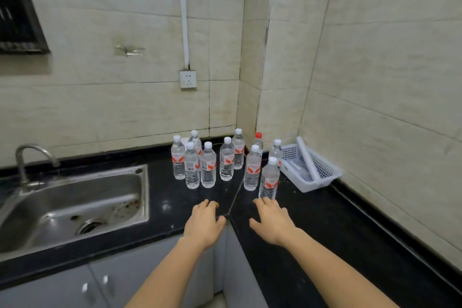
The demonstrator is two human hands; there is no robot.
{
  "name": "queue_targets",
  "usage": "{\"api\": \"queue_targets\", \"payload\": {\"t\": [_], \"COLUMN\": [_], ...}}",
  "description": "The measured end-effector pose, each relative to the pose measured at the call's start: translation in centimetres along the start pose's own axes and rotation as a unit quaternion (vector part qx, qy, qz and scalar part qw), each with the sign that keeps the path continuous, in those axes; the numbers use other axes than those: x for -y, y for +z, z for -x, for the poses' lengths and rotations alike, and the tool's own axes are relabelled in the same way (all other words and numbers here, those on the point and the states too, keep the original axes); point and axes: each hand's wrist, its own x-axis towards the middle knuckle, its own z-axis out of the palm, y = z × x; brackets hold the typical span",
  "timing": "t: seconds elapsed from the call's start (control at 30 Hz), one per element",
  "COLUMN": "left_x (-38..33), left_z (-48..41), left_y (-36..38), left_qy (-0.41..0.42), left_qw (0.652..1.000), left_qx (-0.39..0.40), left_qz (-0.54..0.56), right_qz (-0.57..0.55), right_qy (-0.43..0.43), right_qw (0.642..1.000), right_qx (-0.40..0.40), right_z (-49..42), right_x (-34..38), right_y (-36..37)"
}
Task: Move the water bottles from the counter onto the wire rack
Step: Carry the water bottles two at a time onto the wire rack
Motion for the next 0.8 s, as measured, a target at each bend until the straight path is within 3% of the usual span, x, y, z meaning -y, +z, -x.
{"api": "queue_targets", "payload": {"t": [0.23,0.53,0.8], "left_x": [7.8,16.6,17.8], "left_z": [-10.9,-25.1,-33.3], "left_y": [-1.6,-5.6,-7.0], "left_qy": [-0.011,0.025,0.090], "left_qw": [1.000,0.998,0.987], "left_qx": [0.018,0.046,-0.018], "left_qz": [0.016,0.034,0.135], "right_qz": [0.001,-0.043,-0.090], "right_qy": [0.001,0.074,0.108], "right_qw": [1.000,0.996,0.989], "right_qx": [0.023,0.007,-0.050], "right_z": [-12.1,-25.3,-33.0], "right_x": [4.8,10.4,11.4], "right_y": [2.7,3.3,1.4]}}
